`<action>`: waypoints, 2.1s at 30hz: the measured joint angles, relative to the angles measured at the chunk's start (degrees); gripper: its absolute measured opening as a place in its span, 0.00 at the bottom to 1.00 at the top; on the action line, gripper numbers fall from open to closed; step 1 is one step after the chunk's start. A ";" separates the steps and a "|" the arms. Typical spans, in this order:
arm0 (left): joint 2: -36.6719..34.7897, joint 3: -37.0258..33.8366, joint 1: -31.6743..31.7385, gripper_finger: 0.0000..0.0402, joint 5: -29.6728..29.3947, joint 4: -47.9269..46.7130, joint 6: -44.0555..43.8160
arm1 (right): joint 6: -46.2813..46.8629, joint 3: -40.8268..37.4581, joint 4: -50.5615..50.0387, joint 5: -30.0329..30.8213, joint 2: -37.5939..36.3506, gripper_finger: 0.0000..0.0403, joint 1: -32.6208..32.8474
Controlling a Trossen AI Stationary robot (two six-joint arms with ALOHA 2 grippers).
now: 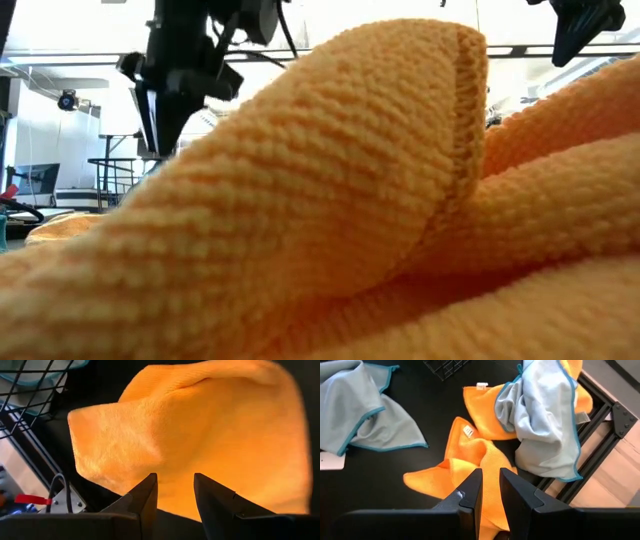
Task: Sort microfiber towel by color & place in baskets
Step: Put the yellow towel into the right black wire basket
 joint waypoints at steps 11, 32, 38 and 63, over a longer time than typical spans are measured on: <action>-2.70 -15.68 -1.10 0.28 0.07 13.57 -1.78 | 2.30 0.00 0.00 -0.44 0.00 0.15 0.02; -11.78 -36.17 -1.01 0.28 -5.98 39.13 -5.58 | 4.59 0.00 0.02 -0.56 0.00 0.15 0.02; -12.18 -38.62 -1.03 0.28 -5.84 42.15 -7.32 | 4.53 0.00 0.04 -0.46 0.00 0.15 0.02; -11.78 -35.04 -0.97 0.01 -5.35 42.35 -9.42 | 2.89 0.00 0.03 -0.40 0.00 0.15 0.02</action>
